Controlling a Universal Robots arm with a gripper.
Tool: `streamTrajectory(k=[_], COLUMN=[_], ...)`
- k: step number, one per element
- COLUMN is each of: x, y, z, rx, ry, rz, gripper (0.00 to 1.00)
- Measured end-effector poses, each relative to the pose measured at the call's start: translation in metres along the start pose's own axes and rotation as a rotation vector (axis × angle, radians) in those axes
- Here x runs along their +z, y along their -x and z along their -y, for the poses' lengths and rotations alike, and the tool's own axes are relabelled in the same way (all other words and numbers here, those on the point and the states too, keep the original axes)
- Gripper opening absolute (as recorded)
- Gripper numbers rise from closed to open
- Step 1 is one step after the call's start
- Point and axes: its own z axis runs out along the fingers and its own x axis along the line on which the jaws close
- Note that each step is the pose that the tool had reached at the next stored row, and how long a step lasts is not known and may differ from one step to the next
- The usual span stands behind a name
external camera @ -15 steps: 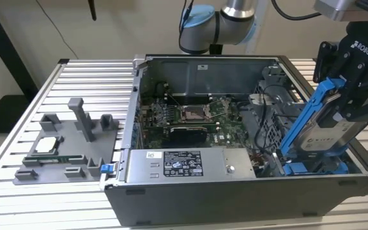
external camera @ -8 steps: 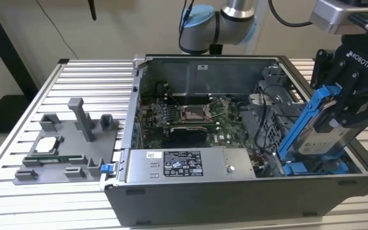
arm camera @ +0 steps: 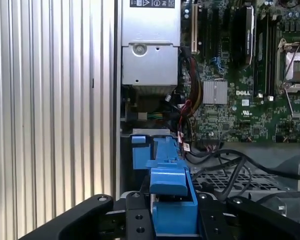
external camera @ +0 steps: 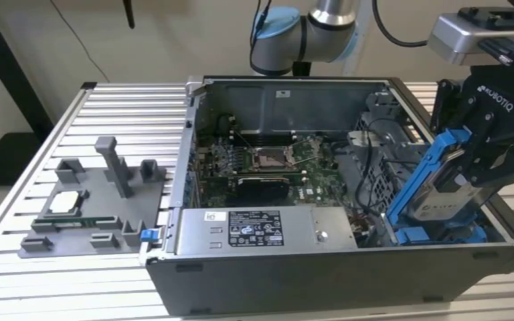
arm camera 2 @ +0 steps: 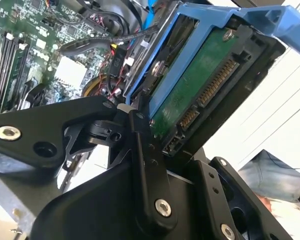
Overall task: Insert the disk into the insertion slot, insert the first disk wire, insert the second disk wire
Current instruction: 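Insert the disk into the insertion slot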
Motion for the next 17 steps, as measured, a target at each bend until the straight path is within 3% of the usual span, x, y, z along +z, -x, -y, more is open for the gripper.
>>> streamTrajectory(k=[15,17], x=[0.027,0.0276], y=[-0.0001,-0.0001], z=[0.0012,0.0012], rx=[0.0,0.0], ry=[0.0,0.0004], rz=[0.0025,0.0025], gripper=[0.0,0.0])
